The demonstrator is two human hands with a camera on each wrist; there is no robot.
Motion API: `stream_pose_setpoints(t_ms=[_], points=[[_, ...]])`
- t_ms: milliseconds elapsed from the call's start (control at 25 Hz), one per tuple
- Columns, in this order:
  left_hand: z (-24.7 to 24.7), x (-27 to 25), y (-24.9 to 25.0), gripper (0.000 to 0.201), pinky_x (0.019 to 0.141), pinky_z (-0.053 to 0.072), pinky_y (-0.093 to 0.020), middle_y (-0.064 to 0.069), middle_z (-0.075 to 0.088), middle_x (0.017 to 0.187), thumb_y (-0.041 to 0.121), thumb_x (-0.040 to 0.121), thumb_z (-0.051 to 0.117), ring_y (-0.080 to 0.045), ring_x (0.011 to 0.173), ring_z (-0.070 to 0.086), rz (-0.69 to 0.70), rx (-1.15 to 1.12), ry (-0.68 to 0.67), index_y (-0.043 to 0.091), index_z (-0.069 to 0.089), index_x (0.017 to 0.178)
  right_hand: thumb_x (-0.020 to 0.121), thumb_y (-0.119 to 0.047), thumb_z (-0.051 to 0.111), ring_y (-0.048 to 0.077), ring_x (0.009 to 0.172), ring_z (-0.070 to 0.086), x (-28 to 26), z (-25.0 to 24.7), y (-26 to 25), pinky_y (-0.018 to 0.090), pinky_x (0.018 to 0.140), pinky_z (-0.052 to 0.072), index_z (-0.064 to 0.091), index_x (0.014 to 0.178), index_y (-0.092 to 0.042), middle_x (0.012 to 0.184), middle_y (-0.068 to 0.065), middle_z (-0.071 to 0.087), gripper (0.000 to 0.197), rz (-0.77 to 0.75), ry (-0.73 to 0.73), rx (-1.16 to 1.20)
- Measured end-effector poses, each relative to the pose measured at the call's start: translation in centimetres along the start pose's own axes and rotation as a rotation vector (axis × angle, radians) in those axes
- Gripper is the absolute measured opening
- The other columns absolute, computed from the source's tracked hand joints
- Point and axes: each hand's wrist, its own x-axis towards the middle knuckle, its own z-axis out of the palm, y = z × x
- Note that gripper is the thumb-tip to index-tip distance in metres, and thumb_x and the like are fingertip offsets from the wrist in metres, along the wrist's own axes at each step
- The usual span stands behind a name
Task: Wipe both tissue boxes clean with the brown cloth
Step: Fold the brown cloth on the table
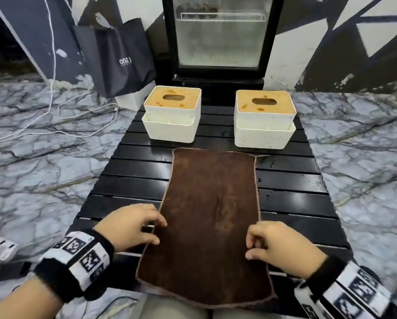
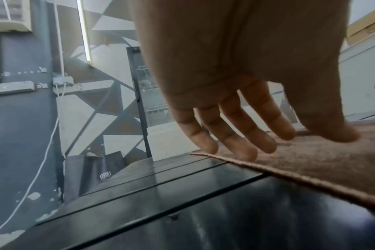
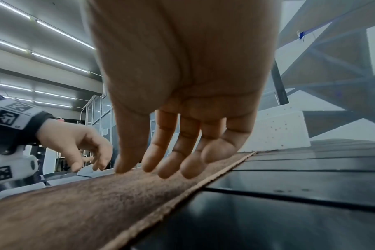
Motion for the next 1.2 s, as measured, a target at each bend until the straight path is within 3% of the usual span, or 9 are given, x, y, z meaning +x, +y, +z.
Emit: stream_pose_setpoints(t_ms=[160, 240, 360, 480, 680, 880, 1040, 1160, 1200], points=[[0.1, 0.8, 0.1, 0.027, 0.077, 0.046, -0.023, 0.018, 0.059, 0.091, 0.03, 0.067, 0.082, -0.005, 0.081, 0.055, -0.024, -0.063, -0.085, 0.043, 0.063, 0.08, 0.069, -0.039, 0.071, 0.006, 0.079, 0.048, 0.3, 0.4, 0.0, 0.029, 0.074, 0.047, 0.049, 0.072, -0.034, 0.082, -0.009, 0.051, 0.023, 0.086, -0.075, -0.068], [0.3, 1.1, 0.0, 0.026, 0.073, 0.044, -0.018, 0.027, 0.056, 0.094, 0.025, 0.063, 0.085, -0.003, 0.083, 0.054, -0.011, -0.13, -0.07, 0.04, 0.064, 0.066, 0.068, -0.035, 0.073, 0.006, 0.079, 0.044, 0.5, 0.7, 0.1, 0.027, 0.074, 0.045, 0.048, 0.069, -0.034, 0.077, -0.011, 0.047, 0.025, 0.091, -0.049, -0.067], [0.4, 1.1, -0.3, 0.024, 0.074, 0.044, -0.02, 0.017, 0.06, 0.076, 0.023, 0.061, 0.087, 0.005, 0.079, 0.054, -0.016, -0.164, -0.012, 0.037, 0.068, 0.067, 0.066, -0.031, 0.076, 0.006, 0.081, 0.043, 0.6, 1.2, 0.2, 0.025, 0.075, 0.043, 0.054, 0.071, -0.031, 0.073, -0.013, 0.046, 0.023, 0.085, -0.004, -0.05], [0.6, 0.7, 0.1, 0.022, 0.079, 0.045, -0.023, 0.021, 0.058, 0.081, 0.027, 0.063, 0.085, 0.006, 0.073, 0.053, 0.001, -0.11, 0.013, 0.03, 0.074, 0.081, 0.063, -0.027, 0.079, 0.001, 0.071, 0.048, 0.5, 1.5, 0.5, 0.025, 0.074, 0.045, 0.054, 0.065, -0.031, 0.074, -0.012, 0.048, 0.025, 0.108, 0.016, 0.005], [0.6, -0.3, 0.7, 0.025, 0.074, 0.038, -0.012, 0.023, 0.055, 0.08, 0.03, 0.065, 0.083, -0.003, 0.086, 0.058, -0.031, -0.043, 0.033, 0.028, 0.076, 0.088, 0.065, -0.022, 0.078, -0.001, 0.069, 0.048, -0.3, 2.3, -0.1, 0.024, 0.074, 0.044, 0.056, 0.064, -0.029, 0.073, -0.012, 0.049, 0.023, 0.107, 0.021, 0.002], [0.6, -0.9, 1.2, 0.025, 0.07, 0.031, -0.003, 0.029, 0.05, 0.078, 0.031, 0.069, 0.08, 0.003, 0.086, 0.052, -0.038, -0.011, 0.023, 0.029, 0.075, 0.093, 0.067, -0.021, 0.076, -0.002, 0.069, 0.047, -0.9, 2.4, -0.2, 0.021, 0.073, 0.042, 0.053, 0.06, -0.031, 0.074, -0.013, 0.048, 0.026, 0.089, 0.026, 0.003], [0.1, -0.6, 1.4, 0.016, 0.073, 0.035, -0.008, 0.022, 0.055, 0.082, 0.032, 0.075, 0.075, 0.003, 0.086, 0.053, -0.028, 0.057, -0.01, 0.029, 0.075, 0.091, 0.07, -0.023, 0.074, 0.008, 0.078, 0.053, -0.7, 1.7, -0.5, 0.028, 0.079, 0.047, 0.058, 0.066, -0.027, 0.076, -0.012, 0.049, 0.017, 0.107, 0.001, -0.032], [-0.8, -0.3, 1.4, 0.005, 0.076, 0.041, -0.016, 0.018, 0.059, 0.078, 0.029, 0.077, 0.074, 0.0, 0.078, 0.055, -0.018, -0.002, -0.052, 0.032, 0.071, 0.079, 0.073, -0.023, 0.072, 0.009, 0.079, 0.056, -0.5, 0.0, -0.8, 0.025, 0.076, 0.047, 0.061, 0.07, -0.024, 0.075, -0.012, 0.056, 0.011, 0.104, 0.021, -0.018], [-1.2, -0.1, 1.2, 0.012, 0.074, 0.042, -0.017, 0.016, 0.062, 0.078, 0.027, 0.078, 0.073, 0.0, 0.075, 0.055, -0.013, -0.041, -0.042, 0.035, 0.066, 0.073, 0.074, -0.021, 0.07, 0.008, 0.077, 0.057, -0.3, -0.8, -0.7, 0.024, 0.074, 0.046, 0.06, 0.07, -0.024, 0.072, -0.012, 0.059, 0.011, 0.095, 0.049, -0.001]])
